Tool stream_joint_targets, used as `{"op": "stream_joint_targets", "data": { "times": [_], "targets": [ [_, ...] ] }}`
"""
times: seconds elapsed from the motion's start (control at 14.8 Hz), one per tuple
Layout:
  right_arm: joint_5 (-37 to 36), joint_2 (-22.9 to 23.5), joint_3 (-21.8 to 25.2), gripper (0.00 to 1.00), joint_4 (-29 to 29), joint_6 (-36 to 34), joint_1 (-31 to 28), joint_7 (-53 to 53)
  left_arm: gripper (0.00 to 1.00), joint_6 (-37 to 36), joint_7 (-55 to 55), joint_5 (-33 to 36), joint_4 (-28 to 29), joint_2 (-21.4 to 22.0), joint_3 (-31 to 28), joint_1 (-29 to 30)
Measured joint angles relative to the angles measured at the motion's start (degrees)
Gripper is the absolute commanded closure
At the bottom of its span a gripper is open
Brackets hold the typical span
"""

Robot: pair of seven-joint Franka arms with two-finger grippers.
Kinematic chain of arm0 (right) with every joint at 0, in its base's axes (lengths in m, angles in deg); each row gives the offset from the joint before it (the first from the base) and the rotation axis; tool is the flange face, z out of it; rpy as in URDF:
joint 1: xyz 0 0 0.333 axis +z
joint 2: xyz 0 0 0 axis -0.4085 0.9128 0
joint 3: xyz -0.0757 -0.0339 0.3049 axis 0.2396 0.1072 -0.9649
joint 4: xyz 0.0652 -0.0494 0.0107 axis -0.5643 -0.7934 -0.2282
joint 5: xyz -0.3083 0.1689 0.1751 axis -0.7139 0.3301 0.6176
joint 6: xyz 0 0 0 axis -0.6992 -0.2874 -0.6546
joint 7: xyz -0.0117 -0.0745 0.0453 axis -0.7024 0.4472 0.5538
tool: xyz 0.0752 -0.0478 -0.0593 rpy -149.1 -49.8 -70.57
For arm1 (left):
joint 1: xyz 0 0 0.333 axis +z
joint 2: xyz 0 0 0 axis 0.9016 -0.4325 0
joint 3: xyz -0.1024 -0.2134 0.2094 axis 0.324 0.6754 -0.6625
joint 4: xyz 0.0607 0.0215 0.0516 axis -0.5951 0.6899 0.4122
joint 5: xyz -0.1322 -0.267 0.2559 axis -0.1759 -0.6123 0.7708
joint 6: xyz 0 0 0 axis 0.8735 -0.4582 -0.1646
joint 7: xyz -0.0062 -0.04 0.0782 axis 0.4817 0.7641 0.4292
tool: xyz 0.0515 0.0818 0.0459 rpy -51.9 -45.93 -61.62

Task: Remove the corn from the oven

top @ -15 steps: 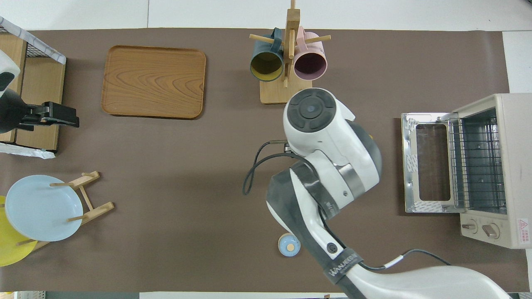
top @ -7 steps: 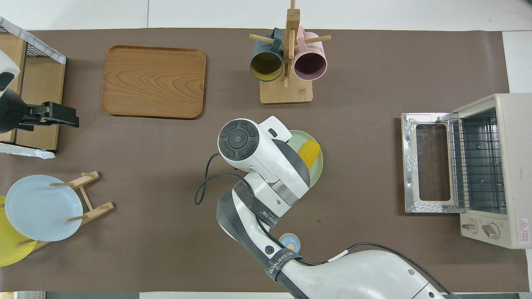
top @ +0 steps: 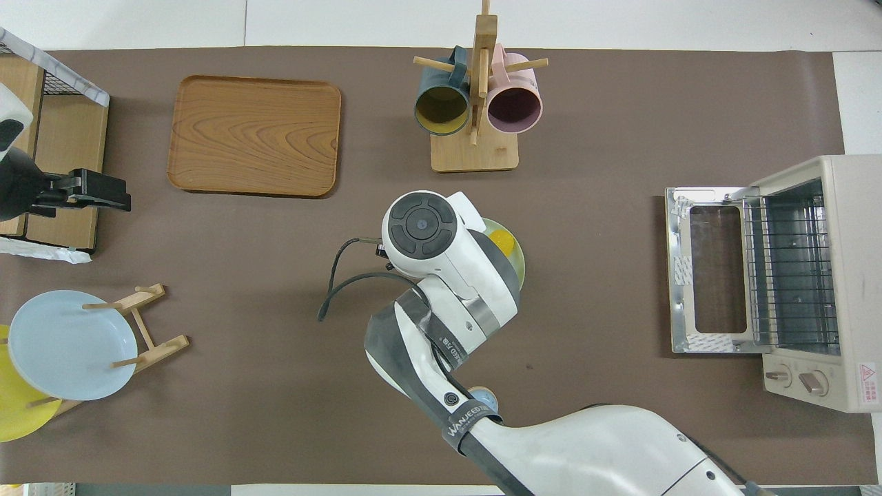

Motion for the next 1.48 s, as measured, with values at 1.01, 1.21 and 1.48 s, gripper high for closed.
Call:
{"op": "stream_joint_targets", "data": {
  "times": [1.01,1.21,1.48],
  "targets": [
    [-8.7,-25.1,0.9,0.94,-26.4,-15.7,-16.5,13.0,0.0,4.8,-0.1,-5.7,3.4,-0.3,1.7,-9.7],
    [-9.2,-27.5,0.9,0.94,-37.2,-4.1,-27.2,25.7,0.0,8.5,-0.2,-7.6,4.7,-2.5,1.8,-15.9],
    [-8.5,-28.8,0.7,0.94,-42.8,3.6,-34.8,36.2,0.0,14.9,-0.4,-8.4,4.9,-8.9,1.9,-24.5]
  ]
}}
